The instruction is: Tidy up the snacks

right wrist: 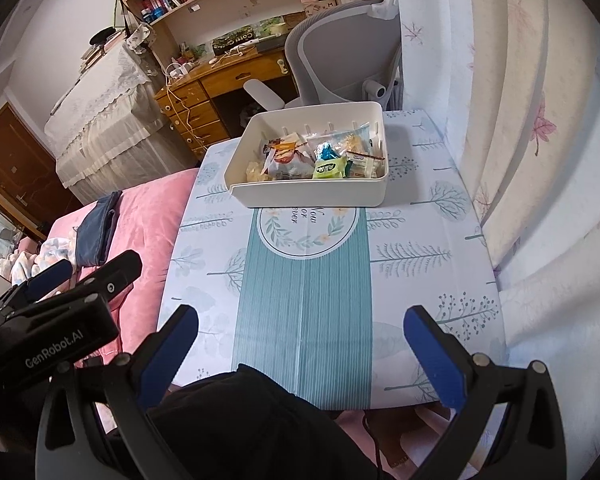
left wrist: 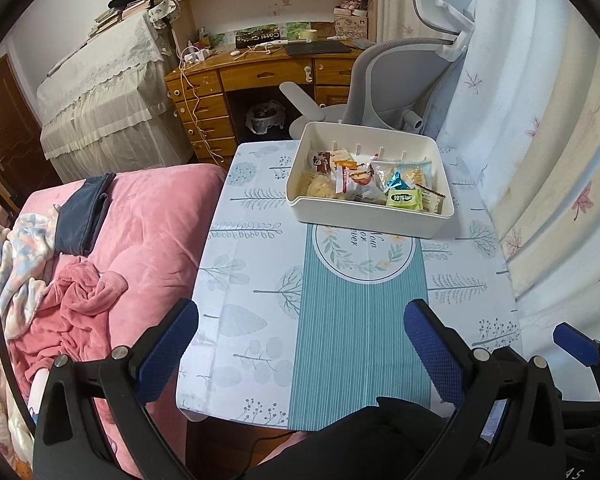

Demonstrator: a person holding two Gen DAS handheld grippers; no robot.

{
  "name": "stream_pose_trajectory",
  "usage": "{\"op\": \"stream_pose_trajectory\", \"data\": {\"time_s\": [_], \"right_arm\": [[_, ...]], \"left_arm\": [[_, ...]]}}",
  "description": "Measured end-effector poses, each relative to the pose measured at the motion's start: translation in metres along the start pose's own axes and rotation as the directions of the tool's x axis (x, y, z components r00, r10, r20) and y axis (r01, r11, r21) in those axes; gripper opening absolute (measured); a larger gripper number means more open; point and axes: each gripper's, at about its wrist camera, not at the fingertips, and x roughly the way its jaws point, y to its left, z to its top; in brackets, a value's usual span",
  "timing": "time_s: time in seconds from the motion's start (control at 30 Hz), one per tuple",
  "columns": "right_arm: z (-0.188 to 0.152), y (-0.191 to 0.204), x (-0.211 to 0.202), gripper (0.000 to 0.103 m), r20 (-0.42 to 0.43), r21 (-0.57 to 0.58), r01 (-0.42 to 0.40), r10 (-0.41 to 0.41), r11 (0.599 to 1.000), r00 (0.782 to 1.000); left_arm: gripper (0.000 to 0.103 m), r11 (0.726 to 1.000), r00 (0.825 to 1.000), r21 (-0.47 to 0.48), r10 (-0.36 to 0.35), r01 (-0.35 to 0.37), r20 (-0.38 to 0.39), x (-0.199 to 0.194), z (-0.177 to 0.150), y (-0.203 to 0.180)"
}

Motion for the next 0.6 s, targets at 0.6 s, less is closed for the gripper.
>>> {"op": "stream_pose_trajectory", "data": {"time_s": [0.6], "right_arm": [[0.0009, 0.007, 0.0035, 0.103, -0.029, -0.009, 0.03, -0.031, 0.999, 0.999]], "left_arm": [[0.102, 1.0, 1.0, 0.01, 0.002, -0.002, -0.011, 0.0089, 0.0011, 0.0041]]}}
